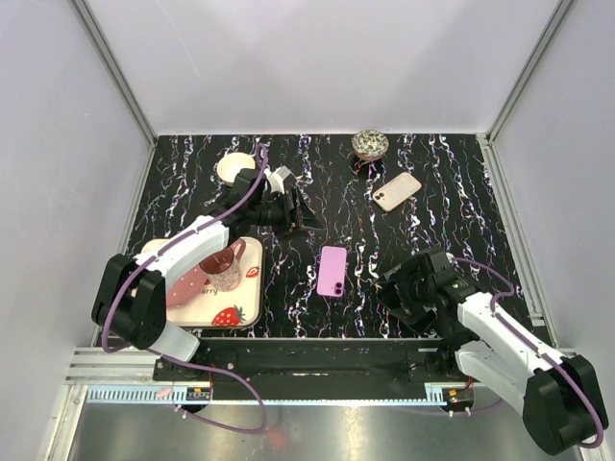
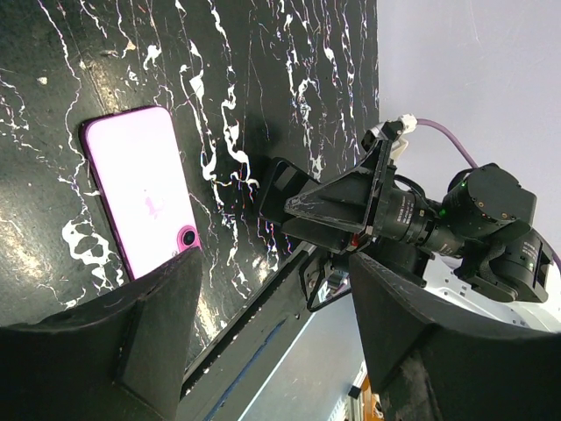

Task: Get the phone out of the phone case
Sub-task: Pick up the phone at the center of the board.

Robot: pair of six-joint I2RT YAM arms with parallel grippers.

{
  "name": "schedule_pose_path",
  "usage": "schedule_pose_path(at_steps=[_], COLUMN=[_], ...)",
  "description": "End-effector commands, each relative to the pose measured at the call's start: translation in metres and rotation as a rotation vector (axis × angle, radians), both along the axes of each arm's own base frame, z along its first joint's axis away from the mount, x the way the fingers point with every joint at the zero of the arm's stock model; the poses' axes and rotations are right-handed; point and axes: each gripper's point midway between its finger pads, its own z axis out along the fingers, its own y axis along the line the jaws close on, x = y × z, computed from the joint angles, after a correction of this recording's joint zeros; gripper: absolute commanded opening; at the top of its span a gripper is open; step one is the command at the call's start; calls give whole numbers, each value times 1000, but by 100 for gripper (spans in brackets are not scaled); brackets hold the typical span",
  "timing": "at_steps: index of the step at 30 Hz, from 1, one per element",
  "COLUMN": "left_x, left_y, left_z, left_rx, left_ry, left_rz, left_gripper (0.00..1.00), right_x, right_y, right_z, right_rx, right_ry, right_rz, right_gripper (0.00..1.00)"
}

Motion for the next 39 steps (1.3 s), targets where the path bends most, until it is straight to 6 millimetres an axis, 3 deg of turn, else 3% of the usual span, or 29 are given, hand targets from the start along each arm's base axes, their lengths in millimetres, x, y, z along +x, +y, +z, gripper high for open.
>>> schedule_pose_path(at_steps=[1, 8, 10, 16, 18, 21, 24, 28, 31, 34, 37, 39], left_x=[1, 1, 1, 1, 1, 0, 0, -2, -3, -4, -4, -4], left_y=[-6, -7, -7, -9, -9, -9, -8, -7, -5, -4, -6, -7], left_z=[18, 16, 17, 20, 22, 26, 26, 26, 28, 26, 25, 23], left_rx=[-48, -50, -55, -63, -67, -68, -62, -58, -55, -51, -56, -57], left_ry=[-54, -49, -50, -54, -57, -68, -70, -71, -81, -79, -76, -68], left_rz=[-22, -23, -25, -31, -33, -34, -35, -38, -37, -39, -46, -48], left_gripper=[70, 70, 70, 70, 70, 70, 70, 70, 70, 70, 70, 70], right_x=[4, 21, 23, 41, 55, 68, 84, 107, 115, 105, 58, 40], right_y=[-5, 2, 0, 23, 33, 41, 52, 69, 60, 30, -25, -47], right_z=[-12, -4, -13, -30, -25, -36, -33, 4, 39, 55, 37, 30], right_rx=[-51, -78, -114, -99, -115, -149, -142, -101, -155, -306, -503, -561], right_ry=[-41, -95, -71, -83, -109, -85, -105, -221, -316, -327, -151, -91], right_rz=[11, 79, 89, 164, 192, 224, 259, 305, 311, 317, 289, 233], right_gripper=[98, 98, 98, 96, 97, 97, 97, 97, 96, 98, 99, 100])
